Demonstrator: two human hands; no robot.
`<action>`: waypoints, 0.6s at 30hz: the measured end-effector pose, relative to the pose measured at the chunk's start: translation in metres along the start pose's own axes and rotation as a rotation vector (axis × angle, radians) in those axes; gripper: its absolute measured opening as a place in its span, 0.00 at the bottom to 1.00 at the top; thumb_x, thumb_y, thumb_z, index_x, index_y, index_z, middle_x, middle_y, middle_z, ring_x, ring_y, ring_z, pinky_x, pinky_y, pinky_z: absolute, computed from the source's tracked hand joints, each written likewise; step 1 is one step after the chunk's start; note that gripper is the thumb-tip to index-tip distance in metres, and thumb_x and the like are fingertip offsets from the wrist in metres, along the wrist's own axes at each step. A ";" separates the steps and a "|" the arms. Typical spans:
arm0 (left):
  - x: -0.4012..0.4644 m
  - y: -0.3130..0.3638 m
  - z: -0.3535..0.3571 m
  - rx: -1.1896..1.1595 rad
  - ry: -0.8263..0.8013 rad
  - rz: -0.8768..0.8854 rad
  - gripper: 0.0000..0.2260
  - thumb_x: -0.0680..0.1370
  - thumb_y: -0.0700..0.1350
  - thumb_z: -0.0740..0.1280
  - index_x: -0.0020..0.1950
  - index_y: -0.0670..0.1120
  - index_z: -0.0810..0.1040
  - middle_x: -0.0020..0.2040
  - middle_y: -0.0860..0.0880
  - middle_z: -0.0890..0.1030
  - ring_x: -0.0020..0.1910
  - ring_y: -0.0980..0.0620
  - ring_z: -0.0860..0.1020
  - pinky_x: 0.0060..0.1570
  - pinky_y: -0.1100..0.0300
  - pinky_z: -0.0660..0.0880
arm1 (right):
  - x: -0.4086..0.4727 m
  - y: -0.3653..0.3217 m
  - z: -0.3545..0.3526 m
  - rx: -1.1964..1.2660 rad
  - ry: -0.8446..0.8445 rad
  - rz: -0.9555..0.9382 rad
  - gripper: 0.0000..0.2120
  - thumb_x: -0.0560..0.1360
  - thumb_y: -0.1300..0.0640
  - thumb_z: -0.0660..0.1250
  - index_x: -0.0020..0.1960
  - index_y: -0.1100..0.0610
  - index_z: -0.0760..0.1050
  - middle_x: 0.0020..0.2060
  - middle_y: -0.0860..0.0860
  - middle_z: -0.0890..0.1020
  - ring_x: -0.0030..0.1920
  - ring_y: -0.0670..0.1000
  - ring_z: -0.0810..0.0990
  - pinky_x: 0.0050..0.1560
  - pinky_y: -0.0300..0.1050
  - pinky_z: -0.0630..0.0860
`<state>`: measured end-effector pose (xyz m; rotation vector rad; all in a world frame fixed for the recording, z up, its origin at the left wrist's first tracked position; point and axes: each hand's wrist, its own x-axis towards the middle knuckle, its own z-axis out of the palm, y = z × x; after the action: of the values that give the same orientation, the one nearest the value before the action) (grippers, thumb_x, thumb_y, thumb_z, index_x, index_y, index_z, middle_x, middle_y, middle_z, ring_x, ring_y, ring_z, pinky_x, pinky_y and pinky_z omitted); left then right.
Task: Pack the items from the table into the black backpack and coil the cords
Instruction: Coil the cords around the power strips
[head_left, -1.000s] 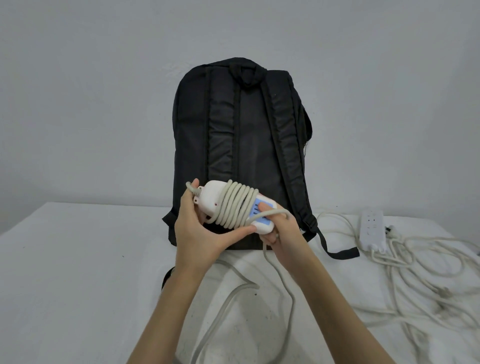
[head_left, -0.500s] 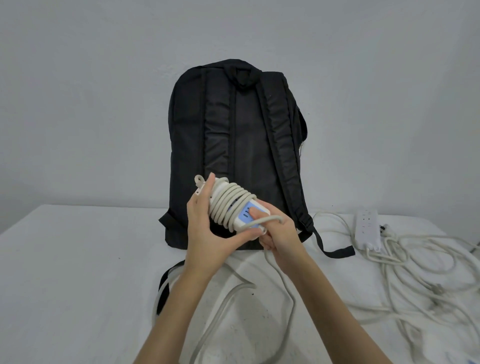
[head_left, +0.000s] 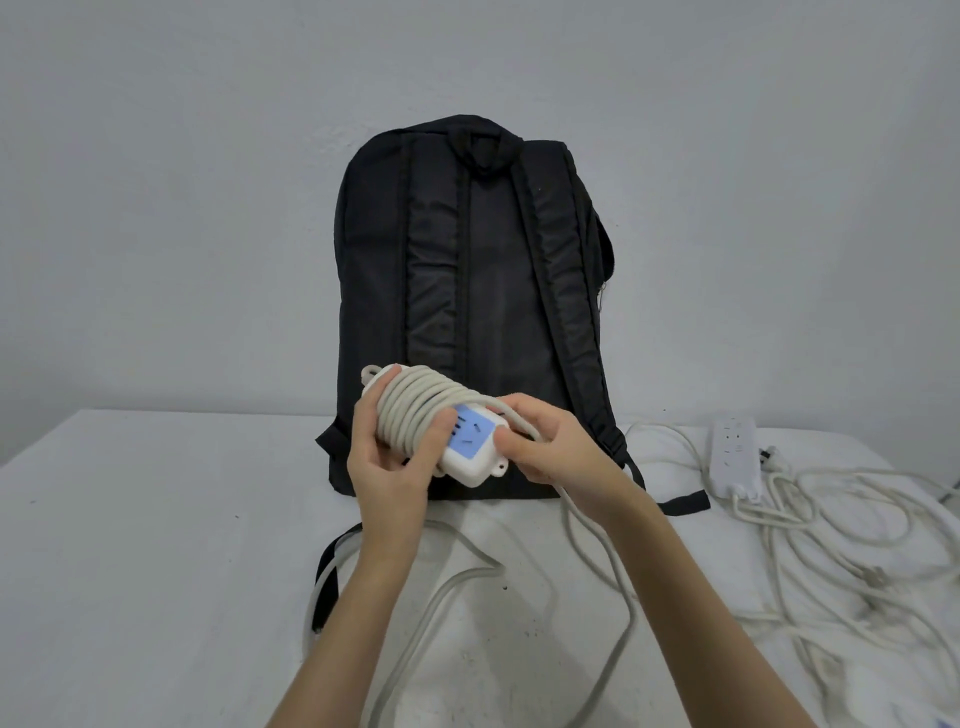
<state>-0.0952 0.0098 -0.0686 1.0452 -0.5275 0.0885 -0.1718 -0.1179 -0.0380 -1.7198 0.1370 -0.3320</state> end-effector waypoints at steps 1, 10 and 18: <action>0.002 0.001 -0.002 -0.008 0.006 -0.012 0.25 0.65 0.52 0.72 0.61 0.53 0.74 0.55 0.63 0.78 0.59 0.60 0.76 0.53 0.67 0.74 | 0.002 0.004 0.000 0.025 -0.011 -0.017 0.11 0.76 0.48 0.65 0.54 0.52 0.78 0.28 0.55 0.71 0.24 0.42 0.63 0.25 0.33 0.60; 0.001 0.007 0.000 -0.204 -0.096 -0.210 0.23 0.67 0.40 0.70 0.60 0.52 0.75 0.55 0.53 0.79 0.52 0.54 0.80 0.44 0.59 0.78 | 0.012 0.022 0.002 0.293 0.061 -0.010 0.09 0.72 0.50 0.69 0.47 0.53 0.82 0.30 0.51 0.71 0.28 0.47 0.63 0.29 0.41 0.58; 0.002 0.003 -0.002 -0.098 -0.025 -0.130 0.22 0.66 0.43 0.74 0.58 0.53 0.76 0.53 0.57 0.80 0.55 0.53 0.79 0.53 0.55 0.77 | 0.018 0.027 0.023 0.263 0.351 -0.026 0.13 0.74 0.55 0.68 0.31 0.52 0.77 0.29 0.51 0.76 0.29 0.49 0.69 0.28 0.41 0.64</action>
<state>-0.0937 0.0129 -0.0660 0.9837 -0.4810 -0.0646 -0.1450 -0.1061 -0.0654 -1.3931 0.3134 -0.6418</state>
